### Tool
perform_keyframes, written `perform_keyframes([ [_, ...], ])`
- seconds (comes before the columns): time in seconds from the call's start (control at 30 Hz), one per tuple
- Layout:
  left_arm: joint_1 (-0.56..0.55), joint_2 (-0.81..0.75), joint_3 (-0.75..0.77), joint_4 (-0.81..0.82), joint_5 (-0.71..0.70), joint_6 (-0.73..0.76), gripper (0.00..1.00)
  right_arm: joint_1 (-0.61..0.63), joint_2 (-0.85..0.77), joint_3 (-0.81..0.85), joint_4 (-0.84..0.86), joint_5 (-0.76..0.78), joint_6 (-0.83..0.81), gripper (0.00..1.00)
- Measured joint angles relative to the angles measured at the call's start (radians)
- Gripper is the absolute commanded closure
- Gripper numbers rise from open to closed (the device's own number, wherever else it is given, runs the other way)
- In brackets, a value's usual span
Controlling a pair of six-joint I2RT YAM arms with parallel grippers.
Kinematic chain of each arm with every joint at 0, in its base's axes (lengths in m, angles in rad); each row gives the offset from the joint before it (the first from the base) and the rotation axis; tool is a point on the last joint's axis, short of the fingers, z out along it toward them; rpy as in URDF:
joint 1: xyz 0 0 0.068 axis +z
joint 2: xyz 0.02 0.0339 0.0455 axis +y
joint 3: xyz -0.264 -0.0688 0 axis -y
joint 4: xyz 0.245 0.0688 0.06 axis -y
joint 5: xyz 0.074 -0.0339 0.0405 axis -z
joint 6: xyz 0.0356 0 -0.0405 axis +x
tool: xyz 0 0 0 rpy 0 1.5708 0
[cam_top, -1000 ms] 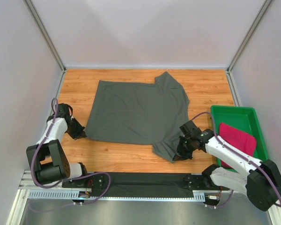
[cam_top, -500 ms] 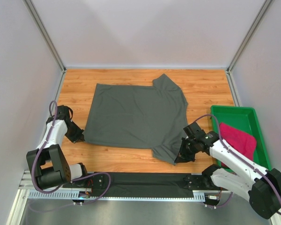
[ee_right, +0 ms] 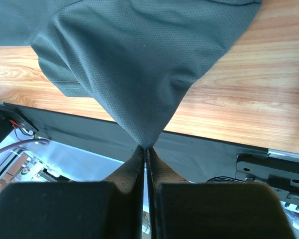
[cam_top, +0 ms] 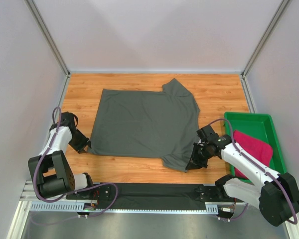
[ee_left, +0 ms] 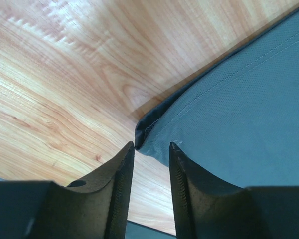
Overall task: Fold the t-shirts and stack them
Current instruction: Fold the tshirt
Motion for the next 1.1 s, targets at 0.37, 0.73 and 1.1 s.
perform_keyframes([
  [0.37,0.000,0.025,-0.006,0.026,0.000,-0.008,0.64,0.000,0.007,-0.001,0.023,-0.023,-0.011,1.00],
  [0.73,0.000,0.029,-0.056,0.014,0.000,-0.046,0.65,-0.002,0.005,-0.001,0.022,-0.025,-0.011,1.00],
  [1.1,0.000,0.061,-0.048,0.031,-0.027,-0.039,1.00,-0.002,0.008,0.078,-0.037,0.010,-0.034,1.00],
])
